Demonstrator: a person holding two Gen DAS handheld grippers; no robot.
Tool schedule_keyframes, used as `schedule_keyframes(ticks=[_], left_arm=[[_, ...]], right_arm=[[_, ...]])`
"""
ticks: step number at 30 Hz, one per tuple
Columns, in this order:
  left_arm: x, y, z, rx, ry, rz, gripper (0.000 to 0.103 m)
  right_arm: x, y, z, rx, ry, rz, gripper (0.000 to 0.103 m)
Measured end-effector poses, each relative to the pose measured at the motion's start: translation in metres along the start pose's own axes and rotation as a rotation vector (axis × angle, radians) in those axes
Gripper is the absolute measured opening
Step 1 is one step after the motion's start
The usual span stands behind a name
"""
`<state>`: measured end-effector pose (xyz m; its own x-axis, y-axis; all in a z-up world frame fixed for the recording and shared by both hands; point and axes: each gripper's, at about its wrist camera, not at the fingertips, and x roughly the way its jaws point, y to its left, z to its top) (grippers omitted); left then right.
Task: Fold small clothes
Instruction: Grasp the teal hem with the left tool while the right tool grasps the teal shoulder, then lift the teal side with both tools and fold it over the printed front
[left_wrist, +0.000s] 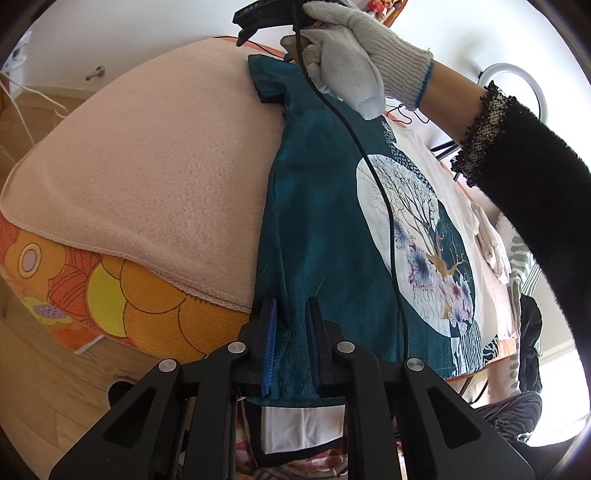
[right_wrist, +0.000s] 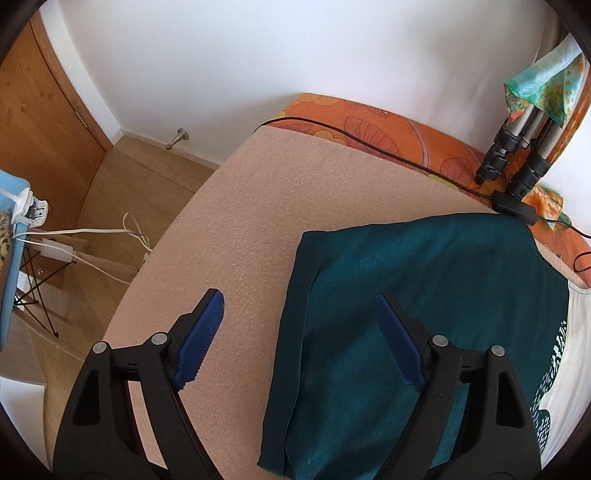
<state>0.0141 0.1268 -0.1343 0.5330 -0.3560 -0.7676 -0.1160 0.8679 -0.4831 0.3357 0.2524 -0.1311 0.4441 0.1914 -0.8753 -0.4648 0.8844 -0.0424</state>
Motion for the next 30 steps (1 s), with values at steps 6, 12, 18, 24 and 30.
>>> schedule_keyframes(ticks=[6, 12, 18, 24, 30], left_arm=[[0.004, -0.006, 0.000, 0.000, 0.013, -0.045, 0.005], [0.003, -0.014, 0.003, 0.016, -0.003, -0.073, 0.002], [-0.015, -0.017, 0.005, 0.096, -0.130, 0.106, 0.003], [-0.006, 0.000, 0.004, 0.093, -0.092, 0.197, 0.047], [0.001, -0.005, 0.001, 0.135, -0.080, 0.214, 0.033]], right_arm=[[0.026, -0.009, 0.000, -0.006, 0.043, -0.062, 0.062], [0.020, -0.012, 0.003, -0.061, 0.033, -0.094, 0.007], [0.013, -0.023, 0.005, -0.026, 0.019, -0.067, 0.006], [0.004, -0.028, 0.006, -0.012, -0.005, -0.052, 0.005], [-0.015, -0.040, 0.018, 0.005, -0.047, -0.038, 0.004]])
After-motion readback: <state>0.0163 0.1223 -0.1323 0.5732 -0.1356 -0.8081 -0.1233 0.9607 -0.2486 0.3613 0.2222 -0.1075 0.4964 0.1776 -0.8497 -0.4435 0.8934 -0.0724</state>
